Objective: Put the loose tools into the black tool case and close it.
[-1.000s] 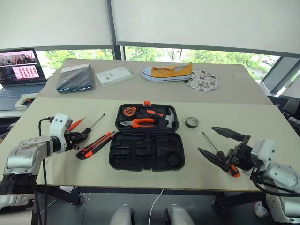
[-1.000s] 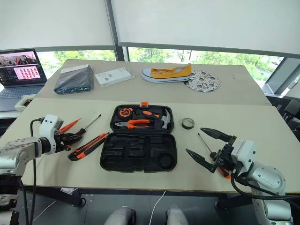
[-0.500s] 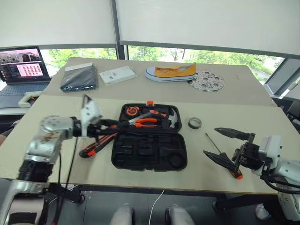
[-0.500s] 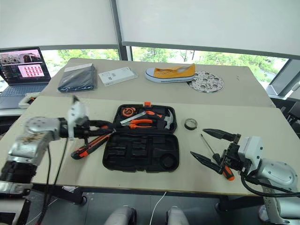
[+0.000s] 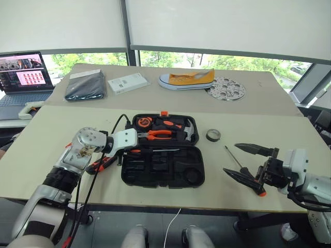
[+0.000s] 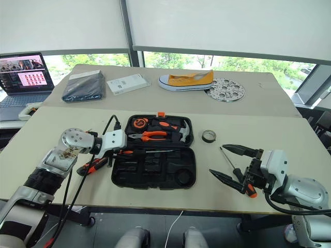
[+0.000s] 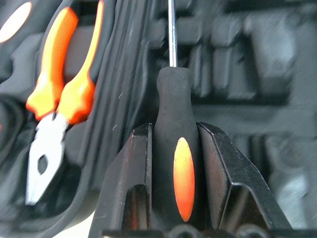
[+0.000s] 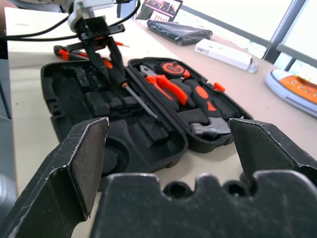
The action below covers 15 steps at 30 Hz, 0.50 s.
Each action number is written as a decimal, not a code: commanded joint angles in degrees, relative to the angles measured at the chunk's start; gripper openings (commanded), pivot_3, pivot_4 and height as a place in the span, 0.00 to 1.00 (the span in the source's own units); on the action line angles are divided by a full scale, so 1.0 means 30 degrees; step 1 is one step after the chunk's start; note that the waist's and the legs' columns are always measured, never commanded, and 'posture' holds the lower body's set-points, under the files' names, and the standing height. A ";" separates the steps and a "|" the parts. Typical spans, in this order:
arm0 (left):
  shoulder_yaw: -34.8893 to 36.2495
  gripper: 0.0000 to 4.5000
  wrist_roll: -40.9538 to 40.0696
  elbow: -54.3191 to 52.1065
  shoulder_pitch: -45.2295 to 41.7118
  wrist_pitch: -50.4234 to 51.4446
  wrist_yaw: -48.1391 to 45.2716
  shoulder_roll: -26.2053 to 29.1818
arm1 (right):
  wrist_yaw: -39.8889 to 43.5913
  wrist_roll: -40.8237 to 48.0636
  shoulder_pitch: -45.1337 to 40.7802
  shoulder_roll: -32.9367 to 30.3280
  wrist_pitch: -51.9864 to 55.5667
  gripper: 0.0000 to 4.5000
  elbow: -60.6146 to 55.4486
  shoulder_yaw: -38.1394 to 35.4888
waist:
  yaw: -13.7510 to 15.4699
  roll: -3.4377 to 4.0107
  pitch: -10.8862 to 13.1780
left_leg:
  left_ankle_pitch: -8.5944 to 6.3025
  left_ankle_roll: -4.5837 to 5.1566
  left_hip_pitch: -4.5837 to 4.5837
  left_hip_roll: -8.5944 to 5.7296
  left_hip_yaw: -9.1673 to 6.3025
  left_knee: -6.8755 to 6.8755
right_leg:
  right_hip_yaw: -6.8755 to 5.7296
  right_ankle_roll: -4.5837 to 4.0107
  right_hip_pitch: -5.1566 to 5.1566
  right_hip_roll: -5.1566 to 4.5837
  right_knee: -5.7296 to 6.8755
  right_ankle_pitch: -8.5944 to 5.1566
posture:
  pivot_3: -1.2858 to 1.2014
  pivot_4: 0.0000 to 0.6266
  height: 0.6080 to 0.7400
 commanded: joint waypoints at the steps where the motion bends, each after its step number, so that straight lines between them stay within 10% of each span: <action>1: -0.0015 0.20 0.0411 0.0190 -0.0589 -0.0678 -0.0065 -0.0085 | -0.0274 0.0771 0.0135 0.0127 0.0325 1.00 -0.0976 -0.0523 | -0.0002 0.0000 0.0000 | 0.0000 0.0000 0.0002 0.0002 0.0000 0.0006 | 0.0000 -0.0001 0.0000 0.0001 0.0006 0.0000 | 0.52 0.24 1.00; 3: -0.0137 0.20 0.0365 0.0127 -0.0576 -0.0840 -0.0488 -0.0150 | -0.0323 0.0820 0.0190 0.0154 0.0448 1.00 -0.1117 -0.0440 | 0.0014 0.0001 0.0000 | 0.0000 0.0000 0.0005 0.0005 0.0000 0.0020 | -0.0002 -0.0001 0.0002 0.0005 0.0013 0.0003 | 0.52 0.24 1.00; 10: 0.2049 0.79 -0.1486 0.0277 -0.0171 -0.1383 0.1241 -0.1708 | -0.0459 0.1261 0.0633 0.0174 0.1137 1.00 -0.1630 -0.0290 | 0.0128 0.0006 -0.0002 | 0.0000 0.0000 0.0003 0.0003 -0.0002 0.0043 | -0.0001 0.0002 0.0018 0.0001 0.0009 0.0009 | 0.52 0.24 1.00; 15: 0.3820 0.79 -0.4264 -0.0042 0.0692 0.1340 0.1390 -0.3039 | -0.0826 0.2093 0.0855 0.0239 0.2397 1.00 -0.2197 -0.0267 | 0.0044 0.0006 -0.0002 | 0.0000 0.0001 -0.0013 0.0007 -0.0020 0.0100 | -0.0007 0.0023 0.0028 0.0001 0.0022 0.0023 | 0.52 0.24 1.00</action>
